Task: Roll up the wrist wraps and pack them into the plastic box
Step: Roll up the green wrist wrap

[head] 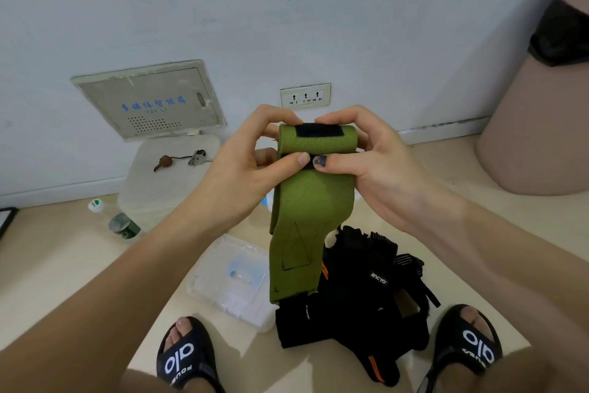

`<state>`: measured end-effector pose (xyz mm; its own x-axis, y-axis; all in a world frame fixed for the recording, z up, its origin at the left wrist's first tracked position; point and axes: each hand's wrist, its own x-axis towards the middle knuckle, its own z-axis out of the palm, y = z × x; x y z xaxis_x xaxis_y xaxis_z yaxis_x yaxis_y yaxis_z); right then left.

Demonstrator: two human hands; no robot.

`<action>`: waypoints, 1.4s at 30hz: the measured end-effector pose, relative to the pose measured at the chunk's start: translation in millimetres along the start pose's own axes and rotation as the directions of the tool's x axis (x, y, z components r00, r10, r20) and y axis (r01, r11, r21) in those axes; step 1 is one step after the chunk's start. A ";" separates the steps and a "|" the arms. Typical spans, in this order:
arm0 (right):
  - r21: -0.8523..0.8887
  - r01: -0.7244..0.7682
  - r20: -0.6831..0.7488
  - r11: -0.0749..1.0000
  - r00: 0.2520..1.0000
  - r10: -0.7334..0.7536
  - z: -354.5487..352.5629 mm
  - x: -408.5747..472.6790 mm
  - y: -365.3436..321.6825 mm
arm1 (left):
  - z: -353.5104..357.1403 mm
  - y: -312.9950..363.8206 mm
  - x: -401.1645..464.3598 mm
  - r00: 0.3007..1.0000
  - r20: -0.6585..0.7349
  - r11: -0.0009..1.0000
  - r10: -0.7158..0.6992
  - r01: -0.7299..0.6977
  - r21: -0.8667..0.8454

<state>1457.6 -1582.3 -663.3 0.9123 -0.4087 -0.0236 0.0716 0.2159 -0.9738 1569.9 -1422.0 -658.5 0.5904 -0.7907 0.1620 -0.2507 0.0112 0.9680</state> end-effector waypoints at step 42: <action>-0.119 0.101 -0.063 0.988 0.992 -0.109 2.5 -3.3 -1.4 | 15.7 -1.5 3.6 0.977 -0.003 0.955 -0.213 0.208 -0.214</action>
<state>1455.6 -1579.0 -661.3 0.8718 -0.4849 0.0687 0.1152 0.0667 -0.9911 1560.4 -1434.5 -662.4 0.6322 -0.7734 -0.0475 0.0473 -0.0227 0.9986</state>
